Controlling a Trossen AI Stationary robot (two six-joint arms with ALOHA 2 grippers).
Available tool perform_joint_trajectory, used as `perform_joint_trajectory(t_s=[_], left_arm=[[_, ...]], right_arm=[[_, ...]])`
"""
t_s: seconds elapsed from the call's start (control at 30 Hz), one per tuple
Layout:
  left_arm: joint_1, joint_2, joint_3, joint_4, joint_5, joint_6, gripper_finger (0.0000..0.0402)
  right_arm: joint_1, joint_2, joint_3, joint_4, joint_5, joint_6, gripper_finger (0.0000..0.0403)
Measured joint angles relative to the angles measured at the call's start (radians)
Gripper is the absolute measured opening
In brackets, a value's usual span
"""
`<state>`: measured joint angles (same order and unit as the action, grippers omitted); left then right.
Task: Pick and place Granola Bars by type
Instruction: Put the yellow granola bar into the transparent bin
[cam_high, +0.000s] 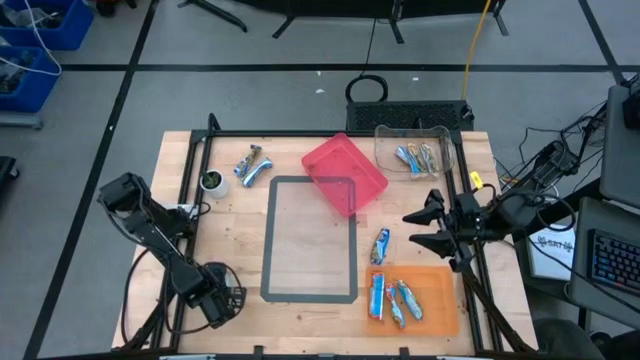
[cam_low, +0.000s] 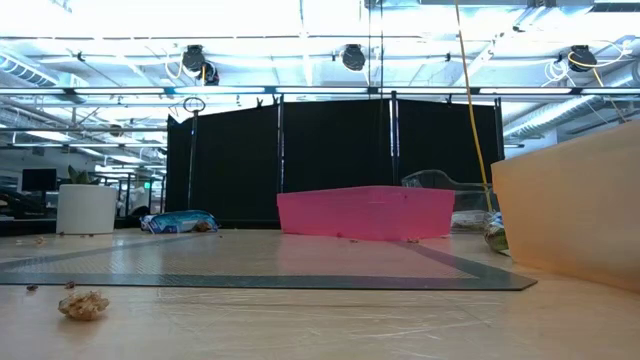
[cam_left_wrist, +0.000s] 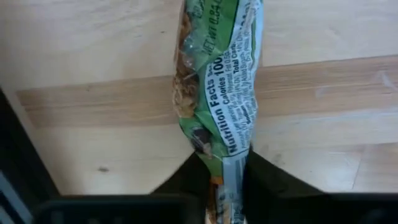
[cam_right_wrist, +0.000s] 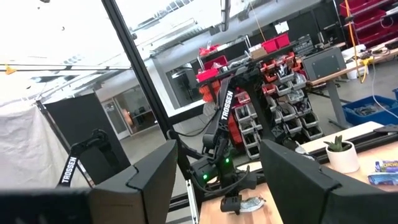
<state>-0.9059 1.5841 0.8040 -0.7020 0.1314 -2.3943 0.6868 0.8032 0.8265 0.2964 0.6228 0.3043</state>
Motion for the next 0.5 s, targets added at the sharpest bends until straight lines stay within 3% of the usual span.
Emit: perform_joint_trajectory(t_s=[0.07,0.37,0.5], left_arm=[[0.005,-0.001,0.0,0.008,-0.003,0.011,0.004],[0.077,-0.029,0.007,0.011,-0.103,0.077,0.0034],[0.143,-0.05,0.041,-0.015,-0.17,0.192,0.0033]], right_arm=[[0.0,0.0,0.0,0.016,0.003,-0.015,0.0222],[0.0,0.0,0.0,0.038,0.011,-0.039,0.0222],[-0.001,0.0,0.0,0.039,0.092,-0.037,0.0222]])
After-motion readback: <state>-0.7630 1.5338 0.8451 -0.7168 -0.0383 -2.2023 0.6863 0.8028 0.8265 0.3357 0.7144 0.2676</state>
